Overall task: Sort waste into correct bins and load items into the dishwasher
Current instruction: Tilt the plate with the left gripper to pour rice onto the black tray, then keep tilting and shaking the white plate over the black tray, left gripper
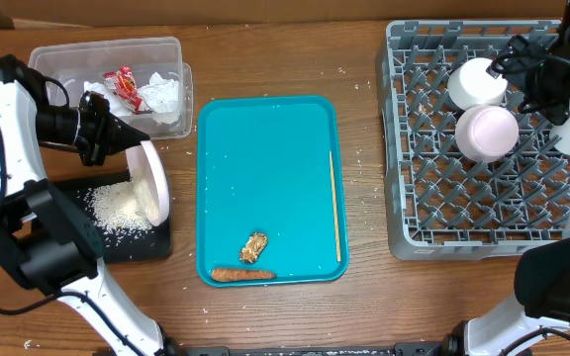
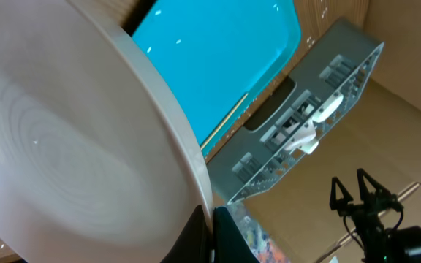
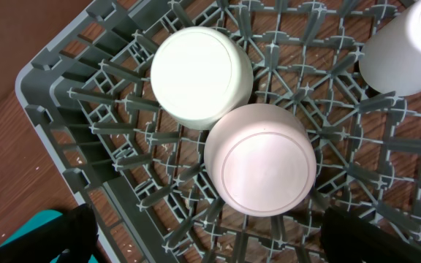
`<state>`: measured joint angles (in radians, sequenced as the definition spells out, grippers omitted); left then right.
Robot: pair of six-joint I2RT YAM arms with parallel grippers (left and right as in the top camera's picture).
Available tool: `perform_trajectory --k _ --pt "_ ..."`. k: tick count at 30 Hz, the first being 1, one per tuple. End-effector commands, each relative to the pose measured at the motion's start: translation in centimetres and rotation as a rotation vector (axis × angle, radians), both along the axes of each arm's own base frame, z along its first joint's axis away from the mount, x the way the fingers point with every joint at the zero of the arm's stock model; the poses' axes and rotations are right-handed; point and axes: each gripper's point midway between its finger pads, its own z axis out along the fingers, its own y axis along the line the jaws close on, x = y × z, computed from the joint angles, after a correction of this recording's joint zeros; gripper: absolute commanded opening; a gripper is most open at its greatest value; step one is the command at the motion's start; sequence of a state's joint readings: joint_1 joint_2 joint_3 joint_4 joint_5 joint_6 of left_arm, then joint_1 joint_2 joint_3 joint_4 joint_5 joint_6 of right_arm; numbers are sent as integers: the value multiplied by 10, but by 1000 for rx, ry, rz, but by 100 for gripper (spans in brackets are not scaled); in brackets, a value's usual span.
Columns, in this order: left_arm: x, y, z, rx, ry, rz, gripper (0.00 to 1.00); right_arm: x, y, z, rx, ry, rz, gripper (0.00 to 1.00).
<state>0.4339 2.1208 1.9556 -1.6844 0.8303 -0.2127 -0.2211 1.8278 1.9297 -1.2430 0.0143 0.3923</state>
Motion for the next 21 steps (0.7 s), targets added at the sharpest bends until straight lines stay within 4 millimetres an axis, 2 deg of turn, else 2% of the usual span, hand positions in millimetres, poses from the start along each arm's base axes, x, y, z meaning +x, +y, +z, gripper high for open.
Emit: perform_trajectory --k 1,6,12,21 --pt "-11 8 24 8 -91 11 4 0 1 13 -5 -36 -3 100" --pt "-19 28 19 8 -91 53 4 0 1 13 -5 -36 -3 100" --pt "-24 43 17 4 -149 48 4 0 1 13 -5 -36 -3 100" --pt "-20 47 25 -36 -224 64 4 0 1 13 -5 -36 -3 100"
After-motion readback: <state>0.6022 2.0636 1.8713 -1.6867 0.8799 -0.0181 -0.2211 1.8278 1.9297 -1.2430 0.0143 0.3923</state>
